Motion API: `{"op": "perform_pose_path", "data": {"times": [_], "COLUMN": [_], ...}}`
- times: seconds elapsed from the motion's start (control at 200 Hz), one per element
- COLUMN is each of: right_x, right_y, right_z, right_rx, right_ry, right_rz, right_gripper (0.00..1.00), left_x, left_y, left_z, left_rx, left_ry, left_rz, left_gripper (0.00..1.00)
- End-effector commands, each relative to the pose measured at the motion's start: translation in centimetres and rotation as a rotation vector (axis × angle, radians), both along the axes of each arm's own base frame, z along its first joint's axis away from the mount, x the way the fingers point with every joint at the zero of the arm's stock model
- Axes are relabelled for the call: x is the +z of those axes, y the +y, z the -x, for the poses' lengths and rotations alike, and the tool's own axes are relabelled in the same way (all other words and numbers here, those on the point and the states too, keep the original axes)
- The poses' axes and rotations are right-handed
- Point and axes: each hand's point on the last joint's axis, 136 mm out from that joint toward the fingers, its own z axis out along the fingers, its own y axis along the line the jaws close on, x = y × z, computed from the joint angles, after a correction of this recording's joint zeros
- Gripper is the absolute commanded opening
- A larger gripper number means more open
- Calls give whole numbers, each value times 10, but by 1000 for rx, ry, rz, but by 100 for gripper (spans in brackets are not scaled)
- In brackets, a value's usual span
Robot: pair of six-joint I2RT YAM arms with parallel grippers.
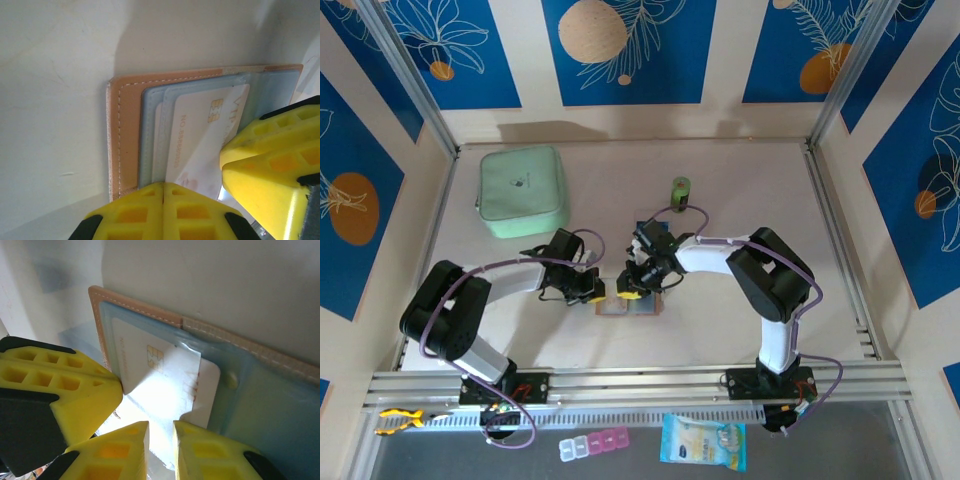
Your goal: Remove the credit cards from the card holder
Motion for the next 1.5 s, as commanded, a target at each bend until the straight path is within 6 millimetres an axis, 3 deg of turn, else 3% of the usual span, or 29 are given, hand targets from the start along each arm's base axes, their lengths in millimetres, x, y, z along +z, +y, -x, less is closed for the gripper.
{"op": "perform_pose_path", "data": {"times": [0.0, 1.15, 1.301, 1.496], "right_x": [-6, 8, 11, 23], "right_y": [-8, -22, -21, -20], "right_z": [3, 1, 0, 0], "right_rx": [5, 28, 28, 22], "right_ry": [11, -70, -80, -96], "right_rz": [68, 161, 156, 129], "right_gripper": [22, 22, 22, 22], "left_x": [-15, -13, -6, 19], "left_y": [10, 10, 8, 2], "left_z": [7, 8, 6, -5], "left_rx": [11, 11, 11, 9], "left_ry": [39, 40, 31, -14], "left_rz": [-38, -30, -19, 8], "left_gripper": [3, 4, 4, 5]}}
